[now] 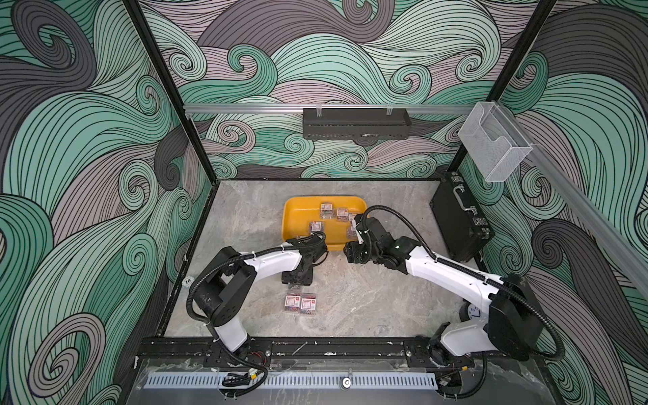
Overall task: Take the paper clips out of the storage box
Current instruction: Place the boxed paper clips at the center of the board, then adjust the boxed paper clips in the storage box.
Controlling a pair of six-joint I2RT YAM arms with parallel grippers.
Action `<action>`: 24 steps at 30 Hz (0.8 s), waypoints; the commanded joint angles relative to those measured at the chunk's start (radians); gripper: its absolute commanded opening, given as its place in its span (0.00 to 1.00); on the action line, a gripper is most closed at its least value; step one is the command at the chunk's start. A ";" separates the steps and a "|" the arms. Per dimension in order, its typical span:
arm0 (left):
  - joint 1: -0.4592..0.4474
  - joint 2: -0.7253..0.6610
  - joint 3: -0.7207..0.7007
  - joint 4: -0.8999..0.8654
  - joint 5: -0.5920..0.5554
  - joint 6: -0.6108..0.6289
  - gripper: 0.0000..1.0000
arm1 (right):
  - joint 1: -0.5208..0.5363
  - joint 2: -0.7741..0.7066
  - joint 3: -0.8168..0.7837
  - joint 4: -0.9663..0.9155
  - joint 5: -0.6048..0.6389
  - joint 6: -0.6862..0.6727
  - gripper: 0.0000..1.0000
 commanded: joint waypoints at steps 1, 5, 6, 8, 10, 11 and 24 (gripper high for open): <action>-0.008 -0.007 0.030 -0.028 -0.026 -0.002 0.59 | -0.005 -0.023 -0.004 -0.020 0.014 0.002 0.70; -0.009 -0.031 0.025 -0.025 -0.030 -0.002 0.65 | -0.005 -0.024 -0.006 -0.021 0.013 0.002 0.70; -0.009 -0.037 0.026 -0.025 -0.031 -0.002 0.65 | -0.005 -0.026 -0.006 -0.020 0.014 0.002 0.70; -0.008 -0.049 0.027 -0.026 -0.030 -0.003 0.66 | -0.005 -0.029 -0.008 -0.021 0.015 0.002 0.70; -0.008 -0.063 0.027 -0.028 -0.031 -0.001 0.67 | -0.005 -0.031 -0.009 -0.020 0.016 0.000 0.70; -0.008 -0.070 0.027 -0.028 -0.034 -0.002 0.67 | -0.006 -0.032 -0.009 -0.021 0.017 -0.001 0.70; 0.017 -0.166 0.146 -0.071 -0.159 0.084 0.69 | -0.005 -0.047 -0.011 -0.034 0.033 -0.012 0.71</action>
